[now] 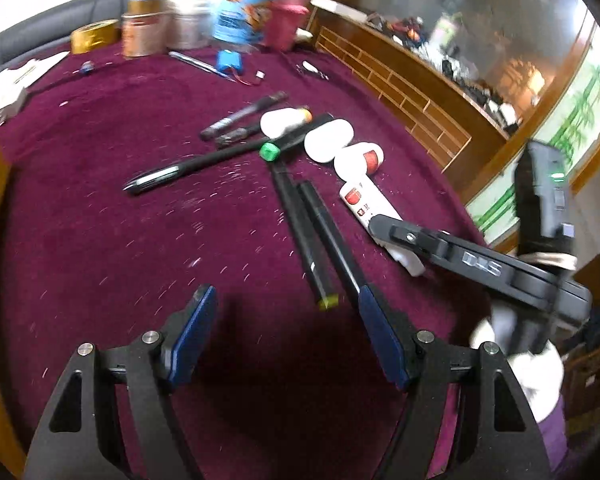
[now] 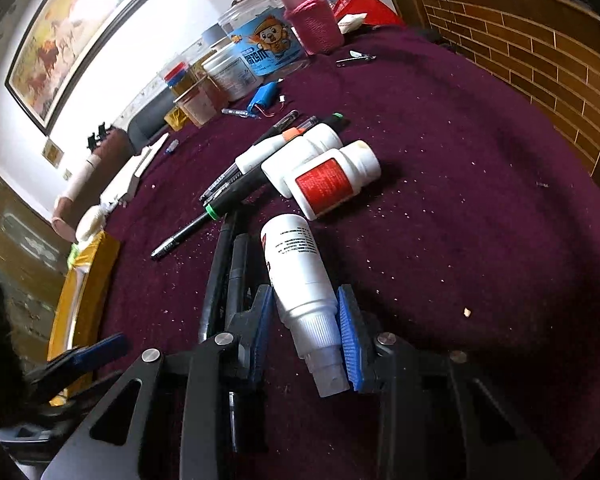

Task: Organize rigid objects
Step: 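Grasp a black marker with the left gripper while the right gripper grasps the white spray bottle, then place the marker and white spray bottle in the tray, open both grippers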

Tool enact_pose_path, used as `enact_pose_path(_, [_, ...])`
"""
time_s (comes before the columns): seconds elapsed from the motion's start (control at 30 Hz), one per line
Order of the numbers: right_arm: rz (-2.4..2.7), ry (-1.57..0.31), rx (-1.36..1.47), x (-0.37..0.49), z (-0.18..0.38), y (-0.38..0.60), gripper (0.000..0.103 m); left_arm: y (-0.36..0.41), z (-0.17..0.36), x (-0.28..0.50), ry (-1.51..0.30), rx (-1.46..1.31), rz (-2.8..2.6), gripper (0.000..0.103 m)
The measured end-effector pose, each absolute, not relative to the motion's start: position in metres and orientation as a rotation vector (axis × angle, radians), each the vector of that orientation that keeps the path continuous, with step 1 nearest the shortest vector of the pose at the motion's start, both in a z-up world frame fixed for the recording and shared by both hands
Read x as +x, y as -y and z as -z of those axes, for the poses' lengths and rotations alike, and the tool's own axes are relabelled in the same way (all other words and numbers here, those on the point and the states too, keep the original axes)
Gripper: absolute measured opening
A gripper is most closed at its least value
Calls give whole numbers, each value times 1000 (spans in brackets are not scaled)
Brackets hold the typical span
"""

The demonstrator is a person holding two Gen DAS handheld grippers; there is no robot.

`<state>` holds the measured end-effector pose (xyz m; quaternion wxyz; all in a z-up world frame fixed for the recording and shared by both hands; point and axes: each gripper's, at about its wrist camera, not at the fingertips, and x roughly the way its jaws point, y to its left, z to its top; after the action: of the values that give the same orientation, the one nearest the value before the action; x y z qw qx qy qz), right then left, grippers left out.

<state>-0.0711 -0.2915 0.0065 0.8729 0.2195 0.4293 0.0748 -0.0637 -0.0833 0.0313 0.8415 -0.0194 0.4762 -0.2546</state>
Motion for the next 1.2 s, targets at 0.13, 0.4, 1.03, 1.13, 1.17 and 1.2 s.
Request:
enact_pose_path(0.13, [-179, -891, 493, -71, -6, 296, 29, 101, -21, -45, -991, 79, 525, 63])
enact_pose_path(0.4, [-214, -885, 523, -72, -4, 298, 30, 101, -24, -42, -969, 147, 478, 54])
enact_pose_path(1.03, [-221, -883, 512, -72, -3, 295, 30, 110, -12, -36, -972, 272, 467, 32])
enact_pose_path(1.13, [-218, -883, 510, -73, -3, 295, 30, 121, -11, -30, -960, 286, 460, 33])
enact_pose_path(1.17, [-218, -883, 509, -73, -4, 295, 30, 124, -11, -28, -949, 290, 465, 34])
enact_pose_path(1.2, [-217, -883, 509, -73, -3, 295, 30, 126, -10, -27, -940, 286, 475, 34])
